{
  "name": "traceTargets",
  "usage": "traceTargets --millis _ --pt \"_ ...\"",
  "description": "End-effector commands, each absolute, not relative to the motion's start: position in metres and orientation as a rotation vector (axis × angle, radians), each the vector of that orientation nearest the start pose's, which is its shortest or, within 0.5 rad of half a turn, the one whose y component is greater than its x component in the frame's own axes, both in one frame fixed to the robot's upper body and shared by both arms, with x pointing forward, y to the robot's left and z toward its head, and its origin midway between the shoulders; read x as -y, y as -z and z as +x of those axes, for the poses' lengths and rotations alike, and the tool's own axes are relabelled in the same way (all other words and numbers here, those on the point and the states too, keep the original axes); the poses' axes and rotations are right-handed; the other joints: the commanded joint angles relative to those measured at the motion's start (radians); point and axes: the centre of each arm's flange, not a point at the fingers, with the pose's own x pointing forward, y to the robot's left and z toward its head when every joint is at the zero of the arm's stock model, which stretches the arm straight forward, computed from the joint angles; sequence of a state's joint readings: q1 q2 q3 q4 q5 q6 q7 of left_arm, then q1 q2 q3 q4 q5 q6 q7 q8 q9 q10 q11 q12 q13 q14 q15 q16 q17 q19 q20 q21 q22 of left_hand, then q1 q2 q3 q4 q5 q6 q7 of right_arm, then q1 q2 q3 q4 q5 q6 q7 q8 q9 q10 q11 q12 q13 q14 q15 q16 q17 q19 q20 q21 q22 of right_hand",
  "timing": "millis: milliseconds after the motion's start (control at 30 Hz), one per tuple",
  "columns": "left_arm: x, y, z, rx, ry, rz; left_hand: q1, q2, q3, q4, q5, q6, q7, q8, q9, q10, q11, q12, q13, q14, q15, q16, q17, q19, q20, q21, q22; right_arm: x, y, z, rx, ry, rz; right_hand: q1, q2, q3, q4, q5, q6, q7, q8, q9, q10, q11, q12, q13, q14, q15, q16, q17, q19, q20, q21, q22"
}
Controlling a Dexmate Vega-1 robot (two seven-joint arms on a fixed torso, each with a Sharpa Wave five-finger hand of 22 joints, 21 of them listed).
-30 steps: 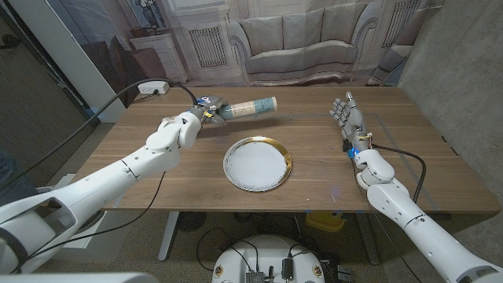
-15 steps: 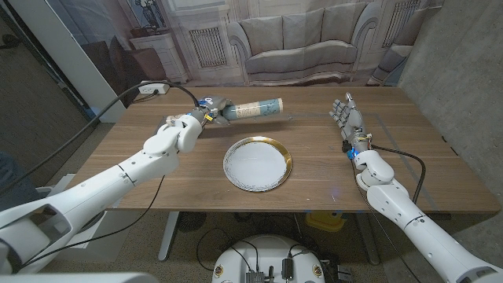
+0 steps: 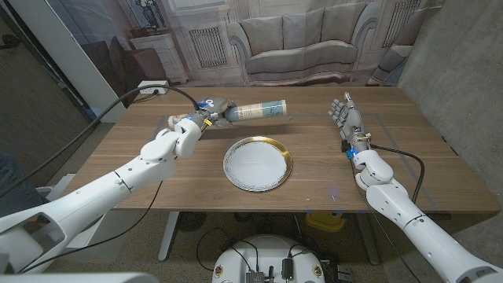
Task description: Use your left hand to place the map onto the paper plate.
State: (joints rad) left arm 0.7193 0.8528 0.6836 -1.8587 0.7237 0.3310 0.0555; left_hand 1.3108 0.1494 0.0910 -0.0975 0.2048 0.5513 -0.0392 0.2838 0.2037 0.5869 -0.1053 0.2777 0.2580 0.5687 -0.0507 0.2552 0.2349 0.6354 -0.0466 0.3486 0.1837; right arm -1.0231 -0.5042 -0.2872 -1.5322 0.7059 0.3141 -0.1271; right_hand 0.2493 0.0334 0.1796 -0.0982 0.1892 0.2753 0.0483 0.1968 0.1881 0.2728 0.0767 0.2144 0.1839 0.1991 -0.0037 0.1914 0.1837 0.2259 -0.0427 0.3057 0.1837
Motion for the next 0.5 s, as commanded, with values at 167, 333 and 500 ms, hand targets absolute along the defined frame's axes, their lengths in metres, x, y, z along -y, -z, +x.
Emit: traceTargets --millis 167,333,500 --pt "-0.2093 -0.0424 0.5761 0.793 -0.180 1.598 -0.005 0.000 0.004 0.005 -0.003 0.014 -0.005 -0.006 0.003 0.015 -0.006 -0.002 0.005 0.011 -0.084 -0.004 0.003 0.010 0.002 0.007 0.003 0.2883 0.0374 0.6039 0.644 -0.118 0.207 0.003 0.008 0.002 -0.001 -0.002 0.007 -0.001 0.001 0.004 0.010 0.001 0.000 0.004 0.008 0.000 0.000 0.002 0.007 -0.027 -0.004 0.002" --pt "-0.2069 -0.0417 0.5740 0.827 -0.172 1.602 -0.006 0.000 0.005 0.005 -0.003 0.014 -0.006 -0.008 0.003 0.016 -0.007 -0.003 0.005 0.013 -0.084 -0.005 0.003 0.010 0.002 0.007 0.003 0.2882 0.0372 0.6029 0.646 -0.119 0.196 0.003 0.009 0.002 -0.002 -0.002 0.008 -0.001 0.001 0.004 0.010 -0.001 0.000 0.004 0.007 0.000 0.000 0.002 0.008 -0.027 -0.006 0.002" --pt "-0.2050 -0.0398 0.5723 0.845 -0.158 1.611 -0.007 -0.002 0.004 0.006 -0.004 0.021 -0.010 -0.007 0.003 0.018 -0.010 -0.004 0.006 0.016 -0.087 -0.005 0.003 0.011 0.001 0.007 0.003 0.2870 0.0365 0.6026 0.643 -0.117 0.203 0.003 0.009 0.002 -0.002 -0.002 0.008 -0.001 0.001 0.004 0.011 0.000 0.000 0.004 0.008 0.000 0.000 0.002 0.008 -0.028 -0.007 0.002"
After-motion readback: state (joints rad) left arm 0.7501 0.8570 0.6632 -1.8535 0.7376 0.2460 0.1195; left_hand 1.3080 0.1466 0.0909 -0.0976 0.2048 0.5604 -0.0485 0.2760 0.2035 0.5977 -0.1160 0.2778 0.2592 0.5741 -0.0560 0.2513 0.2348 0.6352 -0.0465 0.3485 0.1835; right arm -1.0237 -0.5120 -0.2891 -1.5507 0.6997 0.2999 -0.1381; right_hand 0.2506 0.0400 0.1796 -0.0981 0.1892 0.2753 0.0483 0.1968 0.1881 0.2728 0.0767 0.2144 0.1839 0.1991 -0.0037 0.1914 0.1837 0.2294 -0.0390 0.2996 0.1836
